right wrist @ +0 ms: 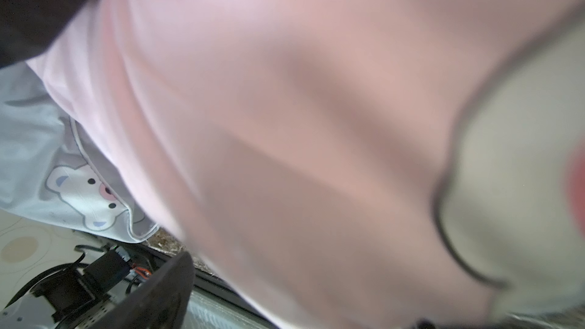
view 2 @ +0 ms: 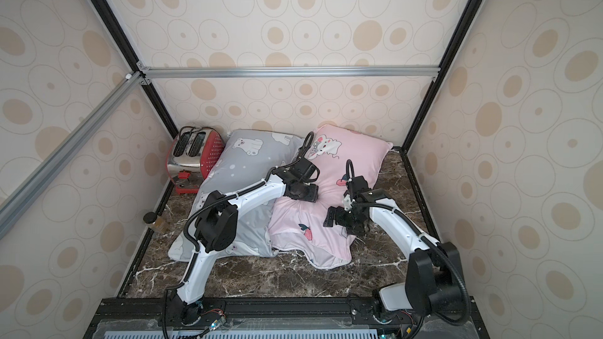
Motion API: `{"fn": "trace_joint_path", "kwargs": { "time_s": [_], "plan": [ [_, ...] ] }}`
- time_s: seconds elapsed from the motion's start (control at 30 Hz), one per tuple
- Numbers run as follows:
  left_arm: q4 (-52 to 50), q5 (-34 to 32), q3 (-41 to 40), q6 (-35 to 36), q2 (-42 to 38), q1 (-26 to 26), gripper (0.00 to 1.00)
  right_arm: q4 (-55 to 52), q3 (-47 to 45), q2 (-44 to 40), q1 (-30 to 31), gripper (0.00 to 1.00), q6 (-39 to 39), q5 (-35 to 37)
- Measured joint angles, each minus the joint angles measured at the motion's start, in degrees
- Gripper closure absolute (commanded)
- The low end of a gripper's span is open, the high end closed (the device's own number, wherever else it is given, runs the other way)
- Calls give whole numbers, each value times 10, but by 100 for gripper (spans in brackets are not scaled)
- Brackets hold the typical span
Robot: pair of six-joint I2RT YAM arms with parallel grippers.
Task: Zip up pillowcases
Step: Pick up the pillowcase from the center of the board.
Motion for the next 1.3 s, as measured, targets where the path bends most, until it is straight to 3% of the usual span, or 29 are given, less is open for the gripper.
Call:
{"fn": "trace_joint_path", "kwargs": {
  "time_s": [0.13, 0.2, 0.4, 0.6, 0.87, 1.17, 1.3],
  "plan": [
    [-4, 23, 14, 7, 7, 14, 38, 0, -40, -69, -4, 0, 4, 26],
    [-5, 31, 17, 9, 10, 19, 38, 9, -67, -64, -5, 0, 4, 21],
    [-17, 54, 38, 10, 24, 30, 39, 67, -122, -7, -4, 0, 0, -29],
    [-28, 69, 56, 10, 39, 35, 40, 99, -167, -79, -4, 1, 9, -90],
    [-15, 79, 44, 7, 36, 38, 40, 64, -190, -194, -4, 15, 53, -154],
    [86, 76, -89, -7, -49, 40, 31, 0, -196, -308, -10, 36, 108, -161],
    [102, 55, -133, -10, -99, 39, 29, 1, -218, -324, -11, 52, 129, -169]
  ]
}}
